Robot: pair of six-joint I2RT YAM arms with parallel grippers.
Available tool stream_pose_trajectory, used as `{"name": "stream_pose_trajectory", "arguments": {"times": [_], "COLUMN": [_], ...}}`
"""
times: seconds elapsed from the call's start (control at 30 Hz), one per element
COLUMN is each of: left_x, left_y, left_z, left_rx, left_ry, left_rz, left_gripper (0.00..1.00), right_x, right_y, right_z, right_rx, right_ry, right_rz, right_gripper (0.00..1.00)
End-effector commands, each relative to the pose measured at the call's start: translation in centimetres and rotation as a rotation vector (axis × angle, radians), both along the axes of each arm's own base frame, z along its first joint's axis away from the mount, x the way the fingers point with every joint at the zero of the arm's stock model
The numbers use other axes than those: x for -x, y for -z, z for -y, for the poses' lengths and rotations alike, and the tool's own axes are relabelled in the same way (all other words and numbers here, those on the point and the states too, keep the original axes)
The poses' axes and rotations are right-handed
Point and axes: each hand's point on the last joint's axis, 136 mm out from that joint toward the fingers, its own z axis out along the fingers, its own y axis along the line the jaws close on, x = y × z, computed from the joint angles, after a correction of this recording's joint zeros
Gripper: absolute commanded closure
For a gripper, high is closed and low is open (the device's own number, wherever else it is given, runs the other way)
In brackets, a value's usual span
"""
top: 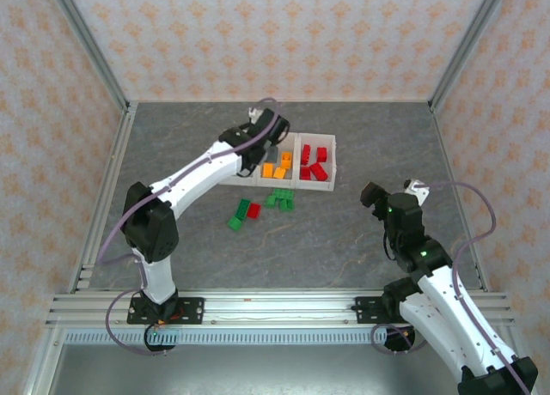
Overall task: Sort the legos into containers by color
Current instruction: Place the lego in the container, then pick up the lego from the center of the table.
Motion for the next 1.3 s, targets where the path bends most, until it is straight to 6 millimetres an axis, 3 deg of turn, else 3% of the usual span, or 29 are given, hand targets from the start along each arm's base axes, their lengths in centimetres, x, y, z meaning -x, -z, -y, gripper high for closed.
{"name": "stream_pose_trajectory", "arguments": {"times": [0.0, 0.17, 0.37, 0.53, 0.6, 0.83, 0.97, 1.27], "left_x": [-2.7, -5.7, -7.4, -7.6, -7.6, -7.2, -6.3, -3.1], "left_y": [2.3, 3.6, 5.5, 6.2, 5.9, 4.8, 4.3, 4.3], "left_z": [-2.1, -3.6, -5.2, -6.1, -6.4, -6.2, -6.3, -6.2], "left_rx": [-0.045, -0.017, 0.01, 0.008, 0.002, 0.039, 0.062, 0.149], "left_ry": [-0.063, -0.131, -0.166, -0.172, -0.178, -0.163, -0.159, -0.13], "left_rz": [-0.035, -0.036, -0.044, -0.05, -0.04, -0.015, -0.012, -0.001], "left_gripper": [0.68, 0.68, 0.67, 0.55, 0.39, 0.2, 0.01, 0.01], "right_x": [-0.2, -0.1, 0.0, -0.1, -0.2, -0.2, -0.2, -0.2], "right_y": [-0.7, -1.0, -1.0, -0.7, -0.5, -0.5, -0.5, -0.6], "right_z": [0.6, 0.8, 0.9, 0.8, 0.8, 0.7, 0.6, 0.4], "right_rx": [0.022, 0.035, 0.04, 0.034, 0.036, 0.036, 0.033, 0.023], "right_ry": [0.027, 0.036, 0.037, 0.038, 0.036, 0.03, 0.029, 0.021], "right_rz": [0.022, 0.025, 0.025, 0.025, 0.02, 0.014, 0.014, 0.015], "right_gripper": [0.0, 0.0, 0.0, 0.0, 0.0, 0.0, 0.0, 0.0]}}
